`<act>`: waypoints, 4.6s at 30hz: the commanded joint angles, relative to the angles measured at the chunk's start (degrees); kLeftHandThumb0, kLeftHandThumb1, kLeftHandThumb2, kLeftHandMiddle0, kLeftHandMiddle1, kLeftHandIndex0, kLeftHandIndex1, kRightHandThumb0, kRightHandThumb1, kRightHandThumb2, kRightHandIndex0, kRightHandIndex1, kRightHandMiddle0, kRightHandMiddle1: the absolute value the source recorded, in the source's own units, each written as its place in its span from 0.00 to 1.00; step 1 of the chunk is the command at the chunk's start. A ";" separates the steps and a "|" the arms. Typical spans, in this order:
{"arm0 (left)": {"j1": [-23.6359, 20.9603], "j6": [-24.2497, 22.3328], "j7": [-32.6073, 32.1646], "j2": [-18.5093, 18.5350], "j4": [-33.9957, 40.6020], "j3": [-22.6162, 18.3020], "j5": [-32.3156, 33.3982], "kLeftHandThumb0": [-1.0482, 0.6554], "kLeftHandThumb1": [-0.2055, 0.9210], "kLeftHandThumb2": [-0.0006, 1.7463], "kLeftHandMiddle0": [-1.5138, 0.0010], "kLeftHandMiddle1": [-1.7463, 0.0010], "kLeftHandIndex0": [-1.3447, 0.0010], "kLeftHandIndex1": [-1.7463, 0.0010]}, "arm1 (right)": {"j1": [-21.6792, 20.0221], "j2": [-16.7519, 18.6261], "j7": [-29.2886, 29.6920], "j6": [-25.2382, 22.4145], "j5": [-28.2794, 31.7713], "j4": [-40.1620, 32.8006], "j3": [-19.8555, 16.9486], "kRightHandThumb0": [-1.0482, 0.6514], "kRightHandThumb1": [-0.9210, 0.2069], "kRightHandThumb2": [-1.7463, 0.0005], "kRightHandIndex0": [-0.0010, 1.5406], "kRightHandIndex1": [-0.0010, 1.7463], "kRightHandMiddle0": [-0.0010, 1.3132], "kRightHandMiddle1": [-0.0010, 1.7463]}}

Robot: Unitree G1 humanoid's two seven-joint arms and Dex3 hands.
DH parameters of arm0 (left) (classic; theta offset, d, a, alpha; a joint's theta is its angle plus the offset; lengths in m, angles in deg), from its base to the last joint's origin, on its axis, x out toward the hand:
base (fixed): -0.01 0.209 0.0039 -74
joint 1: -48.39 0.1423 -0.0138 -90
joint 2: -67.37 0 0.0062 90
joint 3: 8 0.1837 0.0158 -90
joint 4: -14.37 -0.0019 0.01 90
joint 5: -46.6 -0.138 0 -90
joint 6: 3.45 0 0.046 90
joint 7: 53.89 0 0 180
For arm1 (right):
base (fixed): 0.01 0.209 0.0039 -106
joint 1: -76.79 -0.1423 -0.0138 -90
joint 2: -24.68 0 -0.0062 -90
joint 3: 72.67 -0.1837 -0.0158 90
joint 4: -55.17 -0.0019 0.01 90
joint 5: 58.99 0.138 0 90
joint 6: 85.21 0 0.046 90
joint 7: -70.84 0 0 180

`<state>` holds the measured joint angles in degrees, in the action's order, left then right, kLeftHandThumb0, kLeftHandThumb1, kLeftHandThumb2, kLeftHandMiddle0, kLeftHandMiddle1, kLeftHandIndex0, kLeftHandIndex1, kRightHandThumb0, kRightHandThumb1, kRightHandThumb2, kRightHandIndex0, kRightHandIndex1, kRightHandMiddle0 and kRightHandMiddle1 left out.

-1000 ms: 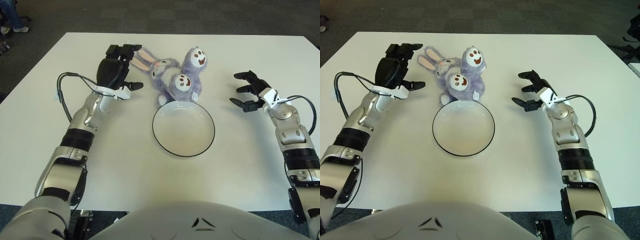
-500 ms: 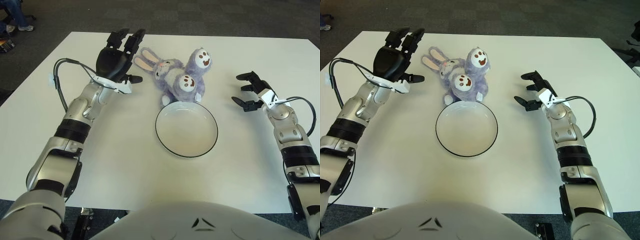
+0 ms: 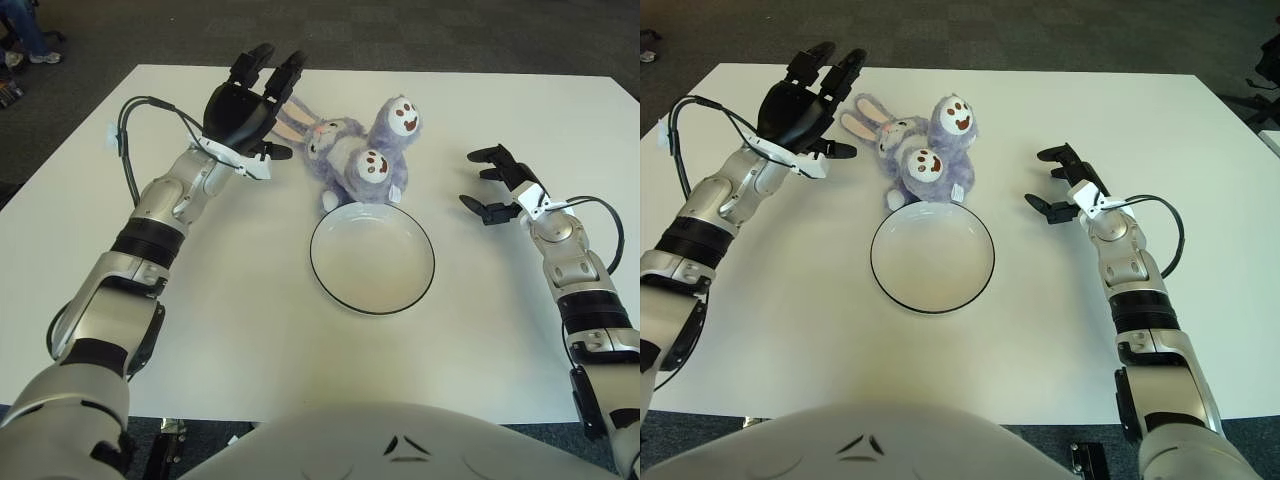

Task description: Put the doll into the plate.

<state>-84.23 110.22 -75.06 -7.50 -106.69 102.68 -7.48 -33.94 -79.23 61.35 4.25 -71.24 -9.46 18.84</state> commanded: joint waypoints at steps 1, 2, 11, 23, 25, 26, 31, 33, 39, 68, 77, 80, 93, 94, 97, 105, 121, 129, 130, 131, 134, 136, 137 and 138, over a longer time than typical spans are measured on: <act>-3.43 1.57 1.52 0.46 -3.12 1.92 -0.30 0.17 0.69 0.41 0.98 0.89 1.00 0.99 | 2.02 1.09 -1.32 -2.42 0.09 4.87 0.70 0.39 0.51 0.40 0.00 0.45 0.00 0.56; -4.03 2.36 2.16 0.35 -4.01 2.29 0.13 0.17 0.69 0.41 0.99 0.90 1.00 0.99 | 2.01 1.21 -1.38 -2.17 0.35 5.13 0.56 0.39 0.51 0.40 0.00 0.45 0.00 0.56; -7.85 8.02 6.19 -1.04 -9.46 4.49 3.19 0.19 0.65 0.41 0.98 0.91 1.00 0.99 | 1.90 -0.01 -2.10 -1.98 -1.81 4.55 2.58 0.40 0.52 0.39 0.00 0.46 0.00 0.55; -13.08 12.87 12.58 -3.04 -16.76 7.09 5.28 0.16 0.67 0.40 0.95 0.91 1.00 1.00 | 1.45 -0.62 -1.95 -0.12 -2.28 6.77 3.39 0.37 0.50 0.40 0.01 0.48 0.00 0.54; -13.66 13.41 14.06 -3.16 -17.56 7.27 5.77 0.16 0.67 0.40 0.94 0.91 1.00 1.00 | 1.49 -0.22 -1.94 0.28 -1.55 7.38 2.87 0.37 0.50 0.40 0.01 0.48 0.00 0.55; -14.07 13.80 15.25 -3.31 -18.16 7.34 6.21 0.15 0.67 0.40 0.94 0.91 1.00 1.00 | 1.51 -0.12 -1.92 0.39 -1.34 7.46 2.69 0.38 0.50 0.40 0.01 0.48 0.00 0.55; -15.76 14.77 20.54 -4.08 -20.44 7.70 8.10 0.14 0.68 0.39 0.94 0.91 1.00 1.00 | 1.63 0.20 -1.59 0.23 -1.15 7.54 2.37 0.39 0.50 0.40 0.01 0.48 0.00 0.55; -16.54 15.00 22.51 -4.73 -21.53 7.99 8.56 0.14 0.68 0.39 0.94 0.91 1.00 1.00 | 1.70 0.37 -1.50 0.00 -1.02 7.41 2.18 0.39 0.50 0.40 0.00 0.47 0.00 0.54; -18.21 15.25 24.89 -6.12 -24.06 8.94 8.85 0.13 0.71 0.36 0.93 0.90 1.00 1.00 | 1.97 -0.03 -1.46 -1.31 -2.31 4.88 2.88 0.37 0.49 0.40 0.00 0.45 0.00 0.52; -22.29 13.28 14.40 -10.93 -33.84 18.99 0.60 0.12 0.84 0.26 1.00 0.70 1.00 1.00 | 2.82 -1.88 -2.66 -2.44 -5.09 2.11 5.02 0.36 0.46 0.41 0.01 0.45 0.00 0.51; -21.27 11.59 13.93 -12.91 -34.56 19.49 0.84 0.16 0.80 0.31 1.00 0.69 1.00 0.97 | 3.54 -1.80 -2.37 -3.06 -4.92 0.74 4.80 0.38 0.46 0.41 0.02 0.45 0.00 0.53; -20.97 10.54 13.35 -13.91 -35.39 19.99 0.55 0.15 0.80 0.32 1.00 0.71 1.00 0.97 | 3.89 -1.55 -2.27 -3.44 -4.53 0.37 4.41 0.37 0.46 0.41 0.02 0.45 0.00 0.53; -20.15 7.07 12.01 -16.84 -36.74 21.94 0.27 0.24 0.60 0.44 1.00 0.64 1.00 0.84 | 4.87 -1.04 -2.79 -4.86 -3.40 -1.16 3.34 0.38 0.46 0.41 0.02 0.47 0.00 0.51; -20.02 6.72 11.83 -17.19 -36.77 22.14 0.21 0.24 0.59 0.45 1.00 0.62 1.00 0.82 | 4.83 -1.19 -2.97 -4.56 -3.59 -1.15 3.53 0.38 0.46 0.41 0.03 0.47 0.00 0.51; -19.72 6.11 11.41 -17.92 -36.84 22.58 0.23 0.26 0.59 0.46 1.00 0.52 1.00 0.77 | 4.78 -1.24 -3.38 -4.83 -3.68 -1.36 3.66 0.37 0.45 0.42 0.03 0.47 0.00 0.50; -19.17 5.08 9.91 -19.07 -37.19 23.63 0.30 0.27 0.62 0.47 1.00 0.31 1.00 0.65 | 5.03 -1.08 -4.00 -5.39 -3.12 -1.80 3.06 0.35 0.42 0.44 0.03 0.46 0.00 0.49; -19.00 5.27 9.48 -20.90 -40.66 26.62 -0.69 0.34 0.67 0.50 0.96 0.08 1.00 0.49 | 2.10 -2.69 -5.32 -1.74 -5.12 5.16 5.76 0.36 0.43 0.43 0.05 0.44 0.00 0.54; -18.82 5.65 7.46 -20.91 -41.13 28.09 -1.22 0.79 0.72 0.49 0.72 0.06 1.00 0.35 | 1.64 -2.64 -5.66 -0.09 -4.38 6.87 5.59 0.35 0.41 0.43 0.06 0.45 0.00 0.57; -18.82 5.61 7.32 -20.94 -41.24 28.21 -1.20 0.80 0.72 0.49 0.72 0.06 1.00 0.35 | 1.52 -2.63 -5.80 0.04 -4.27 7.07 5.54 0.35 0.41 0.43 0.06 0.45 0.00 0.57; -18.69 5.44 7.04 -21.05 -41.53 28.33 -1.19 0.81 0.71 0.50 0.70 0.07 1.00 0.34 | 1.48 -2.62 -5.96 0.16 -4.07 7.18 5.44 0.35 0.40 0.43 0.06 0.46 0.00 0.57; -18.46 5.05 6.48 -21.26 -42.17 28.68 -1.20 0.84 0.68 0.53 0.67 0.07 1.00 0.30 | 1.45 -2.61 -6.19 0.40 -3.80 7.37 5.31 0.34 0.37 0.45 0.06 0.46 0.00 0.57; -18.44 4.87 6.24 -21.35 -42.50 28.91 -1.26 0.84 0.66 0.54 0.66 0.07 1.00 0.28 | 1.46 -2.63 -6.25 0.50 -3.83 7.45 5.30 0.34 0.35 0.45 0.06 0.46 0.00 0.56; -18.51 4.81 6.10 -21.34 -42.57 29.13 -1.42 0.85 0.66 0.54 0.66 0.07 1.00 0.27 | 1.51 -2.58 -6.39 0.53 -3.65 7.54 5.17 0.34 0.35 0.45 0.06 0.46 0.00 0.56; -18.58 4.78 5.99 -21.33 -42.63 29.29 -1.54 0.85 0.65 0.55 0.66 0.07 1.00 0.25 | 1.55 -2.54 -6.49 0.56 -3.53 7.63 5.06 0.34 0.34 0.46 0.06 0.46 0.00 0.56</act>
<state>-105.16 114.45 -70.64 -28.32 -147.76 129.86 -6.87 -35.94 -82.20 57.73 7.67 -75.00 -5.86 22.79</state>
